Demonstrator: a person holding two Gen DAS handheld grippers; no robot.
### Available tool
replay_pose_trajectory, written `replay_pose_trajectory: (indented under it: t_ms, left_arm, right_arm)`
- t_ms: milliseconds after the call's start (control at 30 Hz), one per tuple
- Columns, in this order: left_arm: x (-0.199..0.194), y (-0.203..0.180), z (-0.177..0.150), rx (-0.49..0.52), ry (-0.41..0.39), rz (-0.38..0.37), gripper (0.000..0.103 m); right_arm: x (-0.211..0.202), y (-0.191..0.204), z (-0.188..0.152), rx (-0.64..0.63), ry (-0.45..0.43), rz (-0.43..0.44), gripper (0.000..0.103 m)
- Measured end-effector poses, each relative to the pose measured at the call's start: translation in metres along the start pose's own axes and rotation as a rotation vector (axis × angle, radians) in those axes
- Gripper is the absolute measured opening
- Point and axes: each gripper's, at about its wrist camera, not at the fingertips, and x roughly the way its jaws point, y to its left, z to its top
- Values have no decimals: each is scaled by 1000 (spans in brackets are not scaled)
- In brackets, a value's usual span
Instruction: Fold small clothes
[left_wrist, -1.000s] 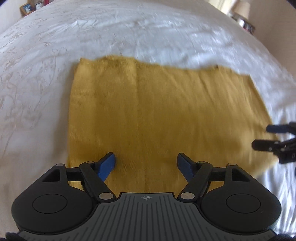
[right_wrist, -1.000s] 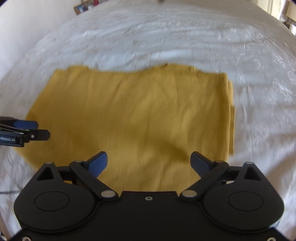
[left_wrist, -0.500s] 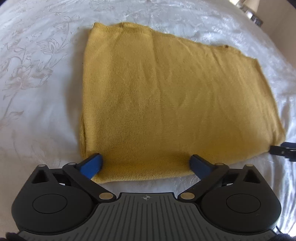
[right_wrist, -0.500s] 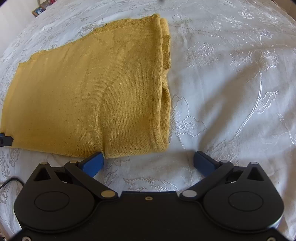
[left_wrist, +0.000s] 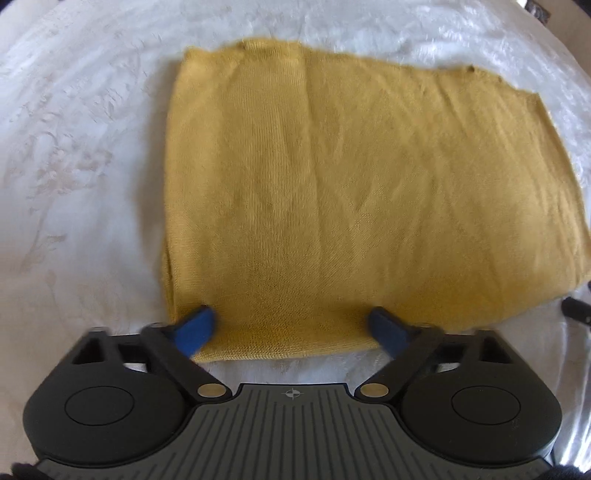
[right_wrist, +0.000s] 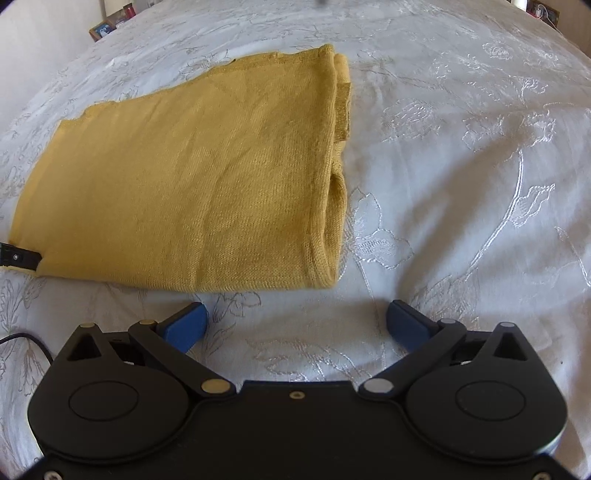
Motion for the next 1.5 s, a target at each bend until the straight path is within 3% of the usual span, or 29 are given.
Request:
replay_pose_trajectory:
  t_ms: [233, 533, 833, 1167, 1500]
  left_arm:
    - [-30, -30, 3, -25, -74, -14, 81]
    - [-14, -67, 60, -109, -93, -11, 81]
    - [34, -87, 93, -89, 52, 86, 83]
    - [48, -84, 93, -104, 89, 108, 96]
    - [54, -88, 89, -104, 83, 115, 102]
  right_arm:
    - [-5, -12, -8, -7, -29, 86, 103]
    - [-10, -34, -7, 45, -36, 211, 103]
    - [-10, -54, -2, 160, -23, 310, 103]
    - [15, -107, 32, 442, 60, 542, 103]
    - [41, -97, 86, 340, 59, 558, 103]
